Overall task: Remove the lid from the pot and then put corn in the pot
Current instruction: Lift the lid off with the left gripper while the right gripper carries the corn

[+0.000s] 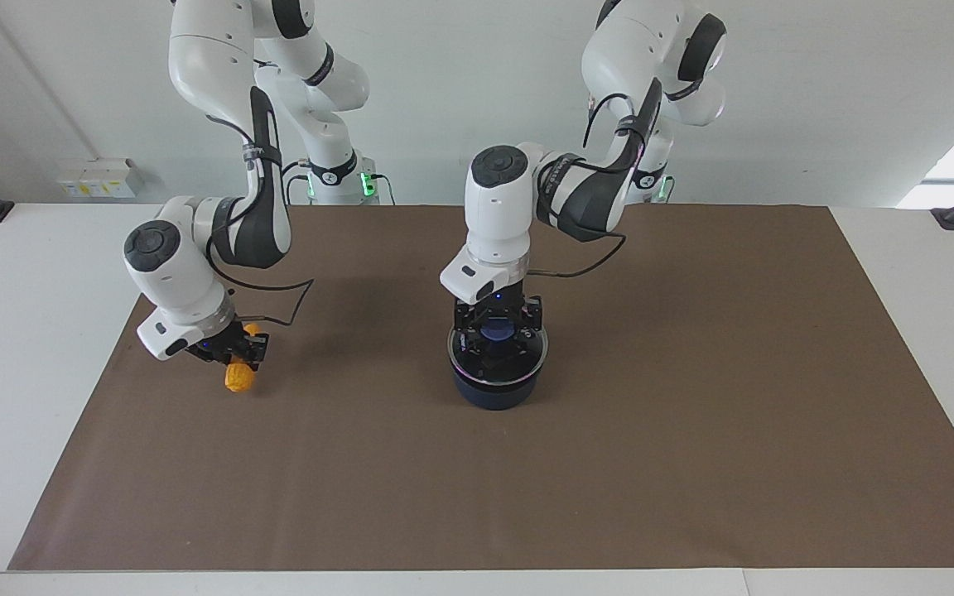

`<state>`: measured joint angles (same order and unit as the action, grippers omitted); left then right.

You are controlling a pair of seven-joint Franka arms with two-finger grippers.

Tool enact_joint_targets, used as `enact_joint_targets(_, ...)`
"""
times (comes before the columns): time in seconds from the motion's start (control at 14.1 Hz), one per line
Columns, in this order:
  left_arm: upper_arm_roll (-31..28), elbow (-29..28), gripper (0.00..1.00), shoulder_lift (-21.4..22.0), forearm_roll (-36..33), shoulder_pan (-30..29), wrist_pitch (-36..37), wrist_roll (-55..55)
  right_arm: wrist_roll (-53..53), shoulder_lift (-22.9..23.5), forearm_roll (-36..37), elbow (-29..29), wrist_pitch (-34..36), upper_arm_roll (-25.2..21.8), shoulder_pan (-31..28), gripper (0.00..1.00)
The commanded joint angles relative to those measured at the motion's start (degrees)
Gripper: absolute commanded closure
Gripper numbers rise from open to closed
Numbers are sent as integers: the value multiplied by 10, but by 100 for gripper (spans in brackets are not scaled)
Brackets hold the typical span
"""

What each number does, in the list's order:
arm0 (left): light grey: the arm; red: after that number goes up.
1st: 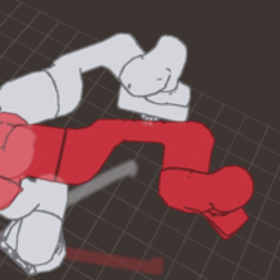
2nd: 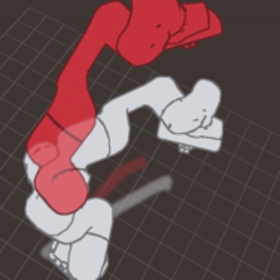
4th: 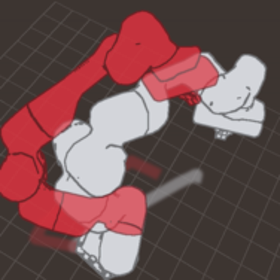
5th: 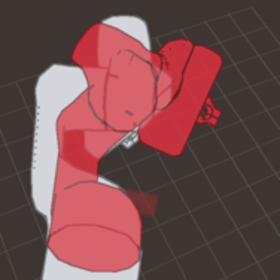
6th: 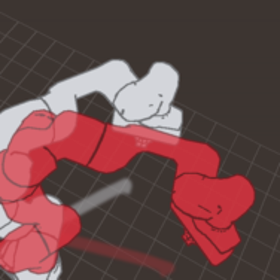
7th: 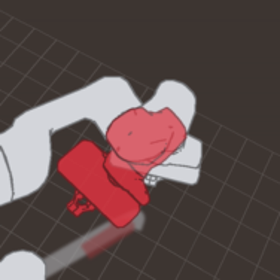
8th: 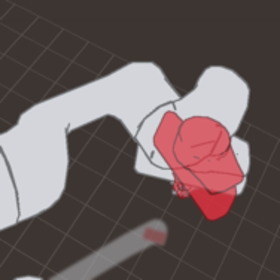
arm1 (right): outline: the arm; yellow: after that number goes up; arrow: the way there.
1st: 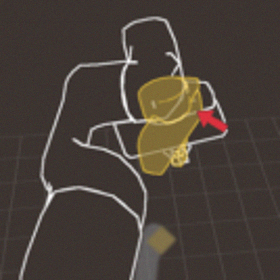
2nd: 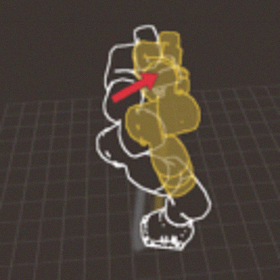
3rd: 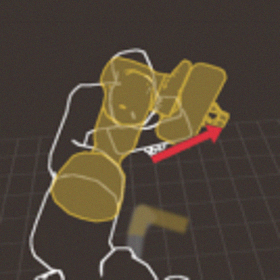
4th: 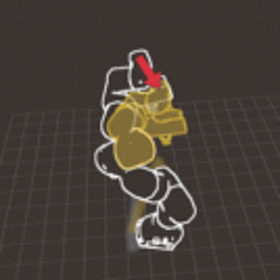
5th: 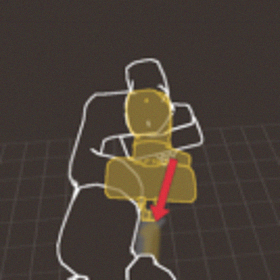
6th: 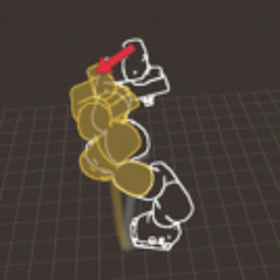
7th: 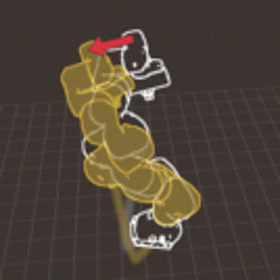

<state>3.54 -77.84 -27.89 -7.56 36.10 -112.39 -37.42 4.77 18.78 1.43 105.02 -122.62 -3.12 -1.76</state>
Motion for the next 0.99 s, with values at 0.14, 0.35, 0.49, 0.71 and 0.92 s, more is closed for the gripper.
enact_joint_targets(0.14, -3, -11, 100, 54, 11, -43, 33, 22, -7, -43, 3, -54, 106, 4, 44, 100)
enact_joint_targets(0.35, -3, -13, 100, 78, 35, -95, 66, 107, -110, -40, 9, -105, 162, 4, 102, 100)
enact_joint_targets(0.49, -3, -13, 100, 100, 52, -117, 81, 141, -179, -39, 7, -112, 169, 5, 147, 100)
enact_joint_targets(0.71, -3, -16, 100, 102, 55, -147, 116, 167, -263, -39, -4, -113, 163, 5, 205, 100)
enact_joint_targets(0.92, -4, -27, 100, 106, 56, -198, 137, 254, -359, -13, -1, -158, 167, 5, 266, 100)
